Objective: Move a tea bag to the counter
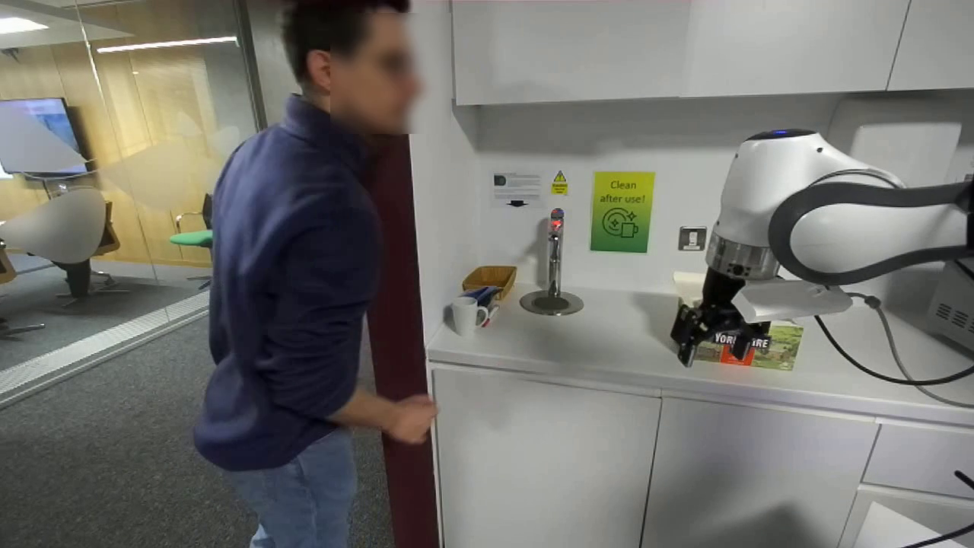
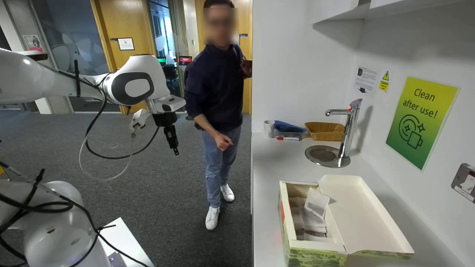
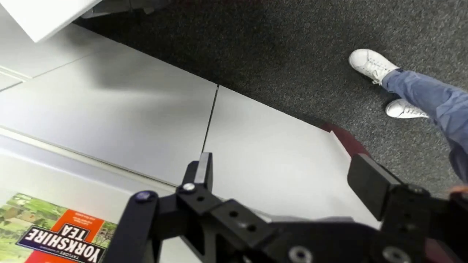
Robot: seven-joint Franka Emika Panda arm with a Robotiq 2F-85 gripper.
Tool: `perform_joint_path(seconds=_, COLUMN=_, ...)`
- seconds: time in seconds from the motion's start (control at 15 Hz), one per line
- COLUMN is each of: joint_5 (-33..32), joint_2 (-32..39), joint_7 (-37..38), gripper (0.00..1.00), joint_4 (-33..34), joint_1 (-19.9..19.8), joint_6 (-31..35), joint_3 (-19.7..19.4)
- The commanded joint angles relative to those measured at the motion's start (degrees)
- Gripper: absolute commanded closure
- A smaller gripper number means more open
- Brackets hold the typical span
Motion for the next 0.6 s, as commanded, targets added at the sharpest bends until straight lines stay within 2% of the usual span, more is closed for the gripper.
perform_joint_path(seconds=0.0, joint_5=-0.3, joint_2=0.6, joint_7=0.1, gripper=0.00, joint_4=1.4, joint_1=-3.5, joint_6=1.1, joint_3=-4.1)
perform_joint_path(seconds=0.47, joint_5=0.0, joint_2=0.0, joint_7=-1.6, gripper=0.00, joint_4=3.9, joint_1=-11.6, joint_6=1.0, joint_3=-14.2)
perform_joint_path(seconds=0.53, joint_5=0.3, joint_2=0.0, joint_7=-0.8, gripper=0.00, joint_4=2.7, joint_1=-10.6, joint_6=0.0, joint_3=-12.2)
